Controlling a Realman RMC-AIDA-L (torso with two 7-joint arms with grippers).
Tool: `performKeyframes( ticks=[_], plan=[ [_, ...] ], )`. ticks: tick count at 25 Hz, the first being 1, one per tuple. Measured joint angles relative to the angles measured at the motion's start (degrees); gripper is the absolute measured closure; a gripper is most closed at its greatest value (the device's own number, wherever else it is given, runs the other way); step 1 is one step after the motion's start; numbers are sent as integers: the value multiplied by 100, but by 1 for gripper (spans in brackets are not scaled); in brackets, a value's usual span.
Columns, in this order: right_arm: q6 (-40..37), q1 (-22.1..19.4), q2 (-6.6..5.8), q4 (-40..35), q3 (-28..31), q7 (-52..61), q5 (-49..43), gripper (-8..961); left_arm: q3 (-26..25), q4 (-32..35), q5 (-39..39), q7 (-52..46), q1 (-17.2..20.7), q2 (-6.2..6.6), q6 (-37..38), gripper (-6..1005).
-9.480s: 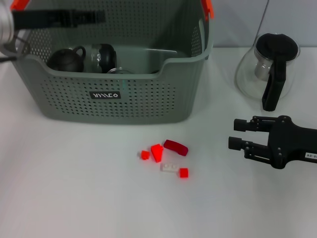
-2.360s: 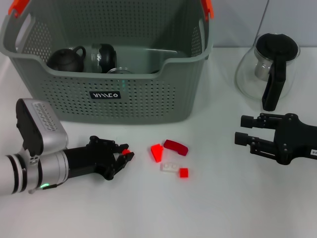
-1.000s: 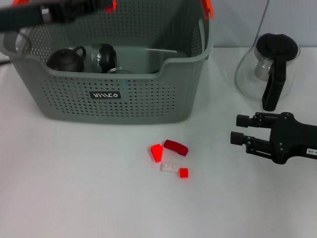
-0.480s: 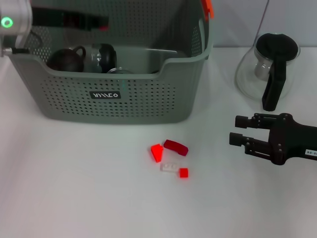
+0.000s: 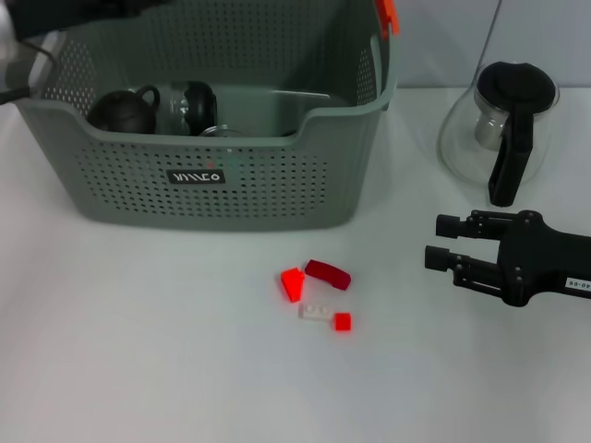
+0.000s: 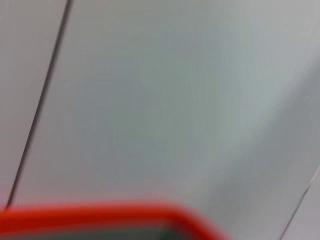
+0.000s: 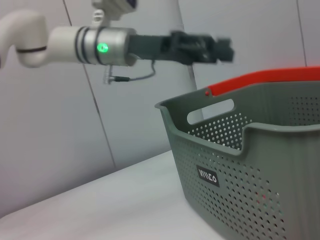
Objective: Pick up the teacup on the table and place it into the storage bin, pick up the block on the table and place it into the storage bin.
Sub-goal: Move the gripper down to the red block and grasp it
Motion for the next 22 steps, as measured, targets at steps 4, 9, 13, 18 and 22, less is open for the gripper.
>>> performKeyframes(
  ticks=[4,9,13,18,22],
  plan=[
    [0,0,6,1,30,8,0,430,-554,-958,-1386,1613,433,42,1598,425],
    [-12,16,20,-11,3,15,0,429,-1143,-1889,-1046,3269,937,-30,2950,250],
    [-50,26,21,-21,-12,77,-71,429,-1065,-1924,-286,4724,1559,-352,3106,249],
    [-69,64,0,-324,-15,657,-639,429,-1090,-2112,248,5553,1983,-532,3059,249],
    [-93,105,62,-974,-17,1488,-1482,430,-1152,-2207,610,5574,1996,-535,3048,248]
  ],
)
